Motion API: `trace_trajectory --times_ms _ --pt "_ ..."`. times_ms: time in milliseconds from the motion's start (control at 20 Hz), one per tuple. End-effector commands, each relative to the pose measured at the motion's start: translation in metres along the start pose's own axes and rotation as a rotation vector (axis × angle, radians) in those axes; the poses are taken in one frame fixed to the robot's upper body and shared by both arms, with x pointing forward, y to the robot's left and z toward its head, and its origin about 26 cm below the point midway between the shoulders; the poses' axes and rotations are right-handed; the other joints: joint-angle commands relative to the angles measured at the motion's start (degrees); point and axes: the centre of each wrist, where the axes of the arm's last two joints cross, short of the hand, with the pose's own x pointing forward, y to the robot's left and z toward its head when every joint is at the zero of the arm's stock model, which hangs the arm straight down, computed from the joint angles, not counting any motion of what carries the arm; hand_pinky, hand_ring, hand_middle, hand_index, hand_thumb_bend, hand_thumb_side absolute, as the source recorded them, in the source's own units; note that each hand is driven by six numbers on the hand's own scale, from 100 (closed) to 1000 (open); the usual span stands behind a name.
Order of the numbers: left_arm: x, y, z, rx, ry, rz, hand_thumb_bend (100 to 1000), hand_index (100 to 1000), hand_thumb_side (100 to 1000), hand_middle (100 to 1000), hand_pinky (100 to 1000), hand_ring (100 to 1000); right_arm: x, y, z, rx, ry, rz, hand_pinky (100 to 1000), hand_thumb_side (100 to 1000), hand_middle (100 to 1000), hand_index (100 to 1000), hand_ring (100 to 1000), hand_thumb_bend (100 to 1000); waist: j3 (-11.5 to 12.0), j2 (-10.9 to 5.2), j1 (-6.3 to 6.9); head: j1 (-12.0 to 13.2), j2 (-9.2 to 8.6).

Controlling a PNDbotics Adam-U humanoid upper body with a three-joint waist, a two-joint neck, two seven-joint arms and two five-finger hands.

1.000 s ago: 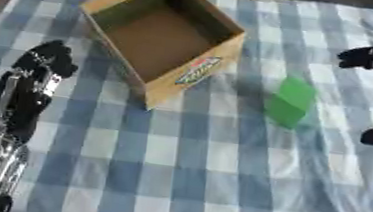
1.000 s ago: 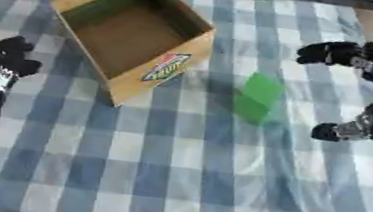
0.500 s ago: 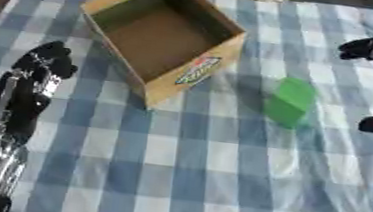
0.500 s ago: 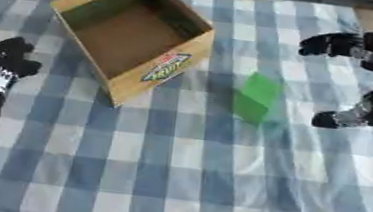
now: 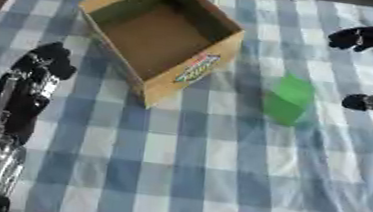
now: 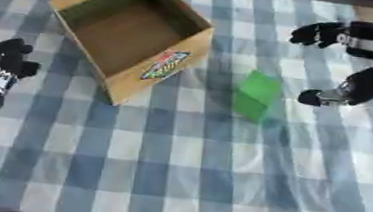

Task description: Pick up objects on the table and place them in the box.

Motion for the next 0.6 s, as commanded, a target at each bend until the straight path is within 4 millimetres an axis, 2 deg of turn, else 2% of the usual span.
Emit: trace_trajectory --times_ms 50,600 --pt "0.005 0.003 -0.002 -0.016 -0.017 -0.019 507 843 575 758 808 702 -0.004 -0.006 -0.003 0.0 0.015 0.002 888 650 995 997 936 469 -0.05 -1.23 0.04 -0.2 0.23" --pt "0.005 0.003 -0.001 -0.027 -0.015 -0.019 504 846 577 759 809 703 -0.011 0.007 -0.032 0.045 0.004 -0.044 885 682 995 997 935 456 -0.05 -1.32 0.3 -0.53 0.51"
